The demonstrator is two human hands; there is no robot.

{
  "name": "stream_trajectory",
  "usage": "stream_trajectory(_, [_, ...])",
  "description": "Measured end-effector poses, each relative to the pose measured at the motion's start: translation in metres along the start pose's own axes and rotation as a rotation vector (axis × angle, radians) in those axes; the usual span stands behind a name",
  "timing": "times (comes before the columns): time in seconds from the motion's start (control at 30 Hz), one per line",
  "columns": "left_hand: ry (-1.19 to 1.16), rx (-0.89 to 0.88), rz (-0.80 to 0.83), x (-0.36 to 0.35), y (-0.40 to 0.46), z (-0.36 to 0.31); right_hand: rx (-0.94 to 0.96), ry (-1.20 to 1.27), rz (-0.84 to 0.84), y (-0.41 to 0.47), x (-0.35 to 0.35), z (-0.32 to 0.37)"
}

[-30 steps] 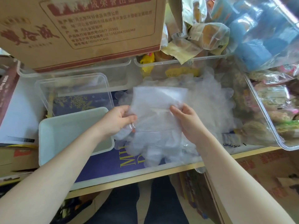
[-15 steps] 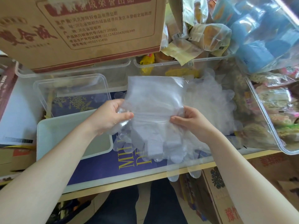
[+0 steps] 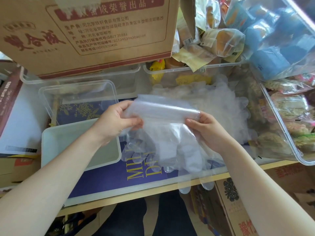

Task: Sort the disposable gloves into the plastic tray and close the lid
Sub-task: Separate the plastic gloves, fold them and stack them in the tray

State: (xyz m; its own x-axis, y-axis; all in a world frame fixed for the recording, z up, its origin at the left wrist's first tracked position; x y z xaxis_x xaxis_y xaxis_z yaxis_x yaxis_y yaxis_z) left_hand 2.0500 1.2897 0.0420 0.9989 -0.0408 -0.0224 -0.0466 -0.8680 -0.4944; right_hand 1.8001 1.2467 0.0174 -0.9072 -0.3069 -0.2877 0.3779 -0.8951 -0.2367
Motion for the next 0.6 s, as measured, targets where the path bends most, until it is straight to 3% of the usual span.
stream_trajectory(0.07, [-0.169, -0.034, -0.07, 0.007, 0.003, 0.0, 0.013, 0.056, -0.023, 0.0, 0.001, 0.0])
stream_trajectory(0.17, [-0.553, 0.029, 0.15, 0.012, 0.002, 0.005, 0.049, 0.137, -0.052, 0.001, -0.001, 0.0])
stream_trajectory(0.23, [-0.441, 0.137, 0.2, 0.001, -0.001, 0.014, 0.053, 0.171, -0.066, 0.001, -0.004, -0.005])
stream_trajectory(0.3, [-0.269, 0.204, 0.085, -0.016, -0.003, 0.023, 0.027, 0.187, -0.112, 0.003, -0.006, -0.014])
stream_trajectory(0.4, [-0.187, 0.155, -0.19, -0.031, -0.002, 0.028, -0.034, 0.12, -0.161, 0.002, -0.007, -0.028])
stream_trajectory(0.6, [-0.208, 0.057, -0.376, -0.041, -0.006, 0.032, -0.045, 0.032, -0.144, -0.001, 0.001, -0.033])
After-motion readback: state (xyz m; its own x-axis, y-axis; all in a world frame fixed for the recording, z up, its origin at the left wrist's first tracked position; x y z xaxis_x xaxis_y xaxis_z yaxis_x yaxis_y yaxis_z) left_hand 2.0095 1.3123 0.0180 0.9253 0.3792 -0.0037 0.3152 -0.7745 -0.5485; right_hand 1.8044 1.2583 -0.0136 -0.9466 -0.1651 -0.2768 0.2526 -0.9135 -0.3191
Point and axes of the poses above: each hand's wrist, its own y-axis towards the middle knuckle, its own x-axis out of the back of the hand, z = x × y, the point moved 1 cm from there along y, towards the middle knuckle, and after that the axes turned 11 degrees about x, right-handed, at the moved point
